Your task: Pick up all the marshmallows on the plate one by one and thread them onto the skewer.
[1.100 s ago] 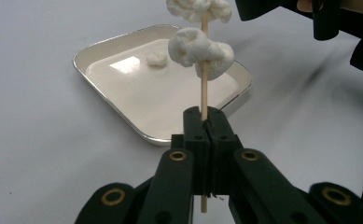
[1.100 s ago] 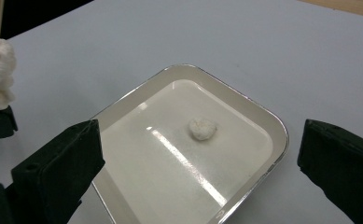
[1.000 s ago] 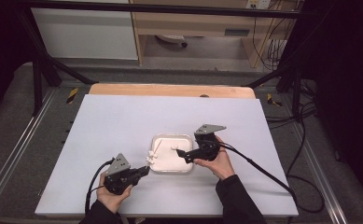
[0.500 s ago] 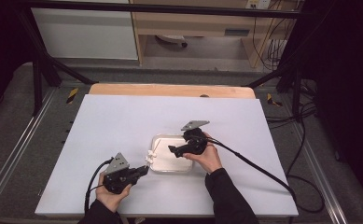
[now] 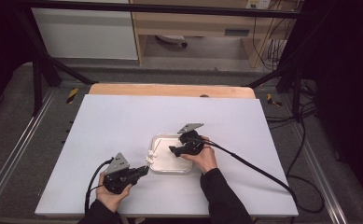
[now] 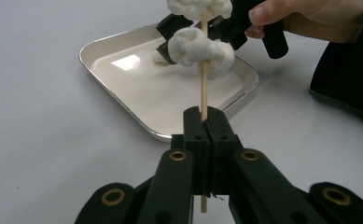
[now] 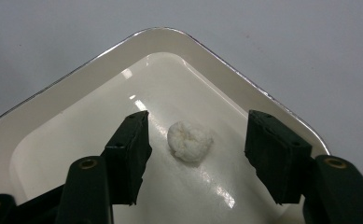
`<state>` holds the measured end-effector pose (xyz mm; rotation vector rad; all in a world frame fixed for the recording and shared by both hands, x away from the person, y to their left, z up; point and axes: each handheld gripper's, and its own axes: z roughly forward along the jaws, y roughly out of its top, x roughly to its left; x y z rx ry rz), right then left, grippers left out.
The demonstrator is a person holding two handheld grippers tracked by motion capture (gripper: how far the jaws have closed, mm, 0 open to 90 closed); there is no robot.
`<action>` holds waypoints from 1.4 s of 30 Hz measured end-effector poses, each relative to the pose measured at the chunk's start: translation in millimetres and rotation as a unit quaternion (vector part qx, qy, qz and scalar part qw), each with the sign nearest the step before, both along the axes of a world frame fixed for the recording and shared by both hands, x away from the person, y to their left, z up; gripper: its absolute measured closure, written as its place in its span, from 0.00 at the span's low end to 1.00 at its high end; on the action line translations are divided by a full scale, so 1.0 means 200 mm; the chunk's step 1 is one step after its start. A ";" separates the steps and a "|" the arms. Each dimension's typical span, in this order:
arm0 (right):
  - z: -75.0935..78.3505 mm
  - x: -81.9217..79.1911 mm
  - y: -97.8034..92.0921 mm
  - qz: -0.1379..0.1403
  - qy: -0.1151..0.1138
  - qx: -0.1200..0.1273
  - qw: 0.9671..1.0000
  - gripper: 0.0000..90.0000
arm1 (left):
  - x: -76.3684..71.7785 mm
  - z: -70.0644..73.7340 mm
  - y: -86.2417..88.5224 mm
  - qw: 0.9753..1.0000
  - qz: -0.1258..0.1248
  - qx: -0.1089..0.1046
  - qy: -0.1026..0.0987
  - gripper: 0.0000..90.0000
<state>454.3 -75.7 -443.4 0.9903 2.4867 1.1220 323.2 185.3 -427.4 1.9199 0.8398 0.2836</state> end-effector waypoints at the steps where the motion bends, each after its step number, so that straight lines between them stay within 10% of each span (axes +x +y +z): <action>1: 0.00 0.00 0.00 -0.001 0.002 0.002 1.000 0.51 | 0.00 0.00 0.00 1.000 0.000 0.000 0.000 0.98; 25: -0.02 -0.01 0.00 0.013 0.000 0.014 1.000 0.79 | 0.00 0.00 0.00 1.000 0.000 0.000 -0.002 0.98; 42: 0.31 -0.18 -0.19 0.041 -0.025 0.129 0.990 0.81 | -0.02 0.00 -0.03 1.000 -0.021 -0.005 -0.015 0.98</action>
